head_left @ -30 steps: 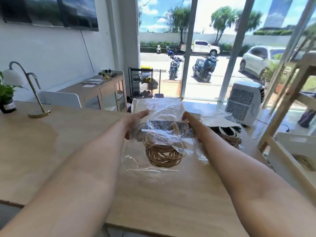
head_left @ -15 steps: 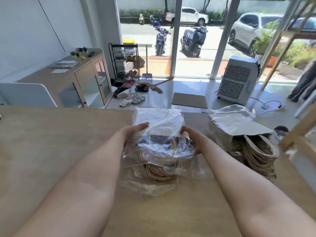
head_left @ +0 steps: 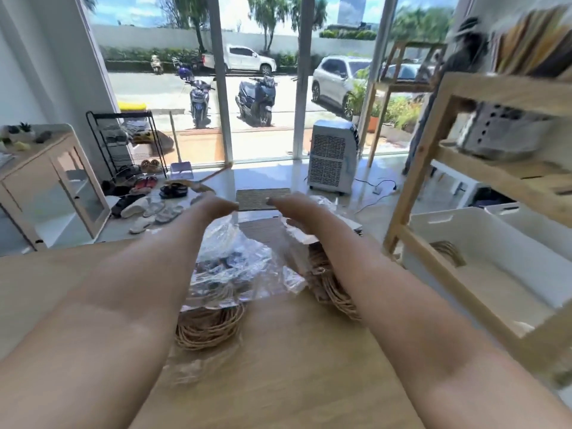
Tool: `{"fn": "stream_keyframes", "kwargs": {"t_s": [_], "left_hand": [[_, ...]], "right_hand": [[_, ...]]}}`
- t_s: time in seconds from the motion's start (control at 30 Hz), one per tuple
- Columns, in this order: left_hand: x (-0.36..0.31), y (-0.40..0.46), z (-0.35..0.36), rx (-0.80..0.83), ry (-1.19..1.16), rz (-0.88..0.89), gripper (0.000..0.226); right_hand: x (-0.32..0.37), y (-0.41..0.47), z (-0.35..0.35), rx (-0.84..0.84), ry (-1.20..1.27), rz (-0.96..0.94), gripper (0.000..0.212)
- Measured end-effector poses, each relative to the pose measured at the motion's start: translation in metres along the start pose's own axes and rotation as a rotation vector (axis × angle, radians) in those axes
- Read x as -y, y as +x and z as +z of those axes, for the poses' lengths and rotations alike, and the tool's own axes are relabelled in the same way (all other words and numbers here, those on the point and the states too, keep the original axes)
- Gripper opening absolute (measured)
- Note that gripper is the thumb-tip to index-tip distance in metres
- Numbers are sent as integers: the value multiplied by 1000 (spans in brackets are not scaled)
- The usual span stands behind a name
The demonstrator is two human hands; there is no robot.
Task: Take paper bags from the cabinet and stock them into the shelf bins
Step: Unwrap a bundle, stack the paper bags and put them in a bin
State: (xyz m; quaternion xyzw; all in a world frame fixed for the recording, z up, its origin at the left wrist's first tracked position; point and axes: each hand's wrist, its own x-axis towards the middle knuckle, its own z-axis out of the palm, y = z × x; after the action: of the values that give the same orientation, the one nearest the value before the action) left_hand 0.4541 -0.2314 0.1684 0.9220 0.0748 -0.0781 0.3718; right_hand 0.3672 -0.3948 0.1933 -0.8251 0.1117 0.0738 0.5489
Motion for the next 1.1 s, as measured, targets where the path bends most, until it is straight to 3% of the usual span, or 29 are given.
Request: {"fn": "stream_keyframes", "kwargs": {"t_s": [0.13, 0.27, 0.33, 0.43, 0.57, 0.63, 0.73, 0.9, 1.1], "left_hand": [[-56, -34, 42, 130, -64, 204, 61], [-79, -55, 74, 237, -51, 332, 64], [-83, -63, 86, 279, 36, 318, 81], [-84, -70, 98, 284, 136, 298, 93], [-84, -72, 109, 185, 148, 291, 71], [-85, -73, 110, 187, 77, 250, 58], [-82, -69, 107, 223, -57, 187, 55], [-73, -65, 101, 295, -207, 133, 54], [-61, -55, 96, 376, -323, 66, 52]], "right_hand": [[-18, -17, -67, -214, 83, -133, 28], [-59, -26, -114, -389, 46, -23, 22], [-80, -29, -122, -308, 76, 136, 40], [-102, -30, -120, -147, 100, 300, 46], [-112, -23, -115, -124, 97, 378, 70], [-112, -22, -114, -88, 68, 398, 64], [-106, -20, -112, -45, 42, 449, 54], [-98, -9, -110, -5, 22, 540, 91], [-89, 4, -105, -13, -31, 541, 74]]}}
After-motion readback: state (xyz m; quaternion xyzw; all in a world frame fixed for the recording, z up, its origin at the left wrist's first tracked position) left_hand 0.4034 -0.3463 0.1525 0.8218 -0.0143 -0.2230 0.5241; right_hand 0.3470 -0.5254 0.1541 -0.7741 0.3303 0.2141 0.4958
